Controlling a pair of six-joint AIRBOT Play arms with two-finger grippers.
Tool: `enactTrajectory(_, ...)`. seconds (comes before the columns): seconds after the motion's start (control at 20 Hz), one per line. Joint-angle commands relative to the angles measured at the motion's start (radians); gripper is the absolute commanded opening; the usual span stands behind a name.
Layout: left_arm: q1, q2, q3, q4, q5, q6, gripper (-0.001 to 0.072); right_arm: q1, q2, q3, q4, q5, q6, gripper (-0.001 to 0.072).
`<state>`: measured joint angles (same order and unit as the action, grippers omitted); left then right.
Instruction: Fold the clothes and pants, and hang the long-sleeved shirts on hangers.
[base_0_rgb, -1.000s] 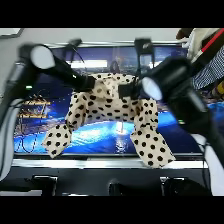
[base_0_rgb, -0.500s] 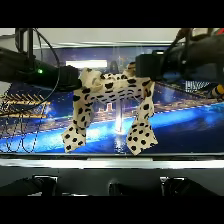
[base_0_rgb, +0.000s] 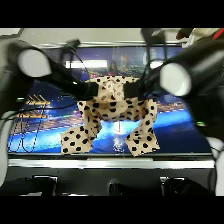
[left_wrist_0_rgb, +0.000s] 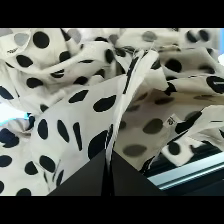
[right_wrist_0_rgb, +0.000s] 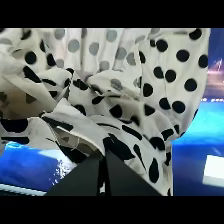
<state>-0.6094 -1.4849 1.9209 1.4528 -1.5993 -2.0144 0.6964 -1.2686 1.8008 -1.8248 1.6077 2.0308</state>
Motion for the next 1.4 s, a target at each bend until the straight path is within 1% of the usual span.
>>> enactTrajectory(0.0,-0.001,-0.092,-0.068,0.01,0.044,0.048,0.0016,0.0,-0.043,-0.147,-0.026,-0.097,0.08,0.002)
enactTrajectory(0.15,-0.001,-0.082,-0.192,0.01,0.127,0.047,0.0016,0.0,-0.05,-0.245,-0.079,-0.116,0.142,0.002)
enactTrajectory(0.3,-0.004,-0.072,-0.264,0.01,0.142,0.038,0.0016,0.001,-0.05,-0.28,-0.073,-0.115,0.166,0.002)
enactTrajectory(0.45,-0.027,-0.029,-0.303,0.023,0.155,-0.021,0.0016,0.001,-0.043,-0.28,-0.071,-0.063,0.199,0.0019)
enactTrajectory(0.55,-0.051,0.03,-0.364,0.04,0.196,-0.066,0.0016,0.001,-0.025,-0.28,-0.068,-0.012,0.209,0.0019)
enactTrajectory(0.65,-0.075,0.09,-0.444,0.04,0.227,-0.107,0.0017,0.001,0.005,-0.28,-0.059,0.001,0.222,0.0019)
enactTrajectory(0.8,-0.09,0.14,-0.533,0.023,0.267,-0.107,0.0017,0.001,0.037,-0.286,-0.035,0.018,0.244,0.002)
enactTrajectory(0.9,-0.091,0.14,-0.539,0.005,0.286,-0.106,0.0018,0.001,0.059,-0.34,-0.011,-0.007,0.271,0.002)
enactTrajectory(1.0,-0.09,0.14,-0.539,0.005,0.323,-0.106,0.0024,0.001,0.086,-0.425,-0.01,-0.068,0.291,0.002)
enactTrajectory(1.05,-0.09,0.14,-0.538,0.005,0.337,-0.106,0.0061,0.001,0.096,-0.458,-0.007,-0.091,0.302,0.002)
enactTrajectory(1.1,-0.09,0.14,-0.538,0.002,0.344,-0.106,0.015,0.001,0.104,-0.482,0.004,-0.11,0.307,0.0021)
enactTrajectory(1.2,-0.083,0.14,-0.538,-0.002,0.344,-0.101,0.0455,0.001,0.109,-0.5,0.026,-0.147,0.307,0.002)
enactTrajectory(1.3,-0.047,0.146,-0.533,-0.009,0.336,-0.086,0.0561,0.001,0.109,-0.5,0.035,-0.182,0.308,0.002)
enactTrajectory(1.35,-0.016,0.158,-0.532,-0.009,0.33,-0.07,0.0565,0.001,0.109,-0.5,0.035,-0.189,0.309,0.002)
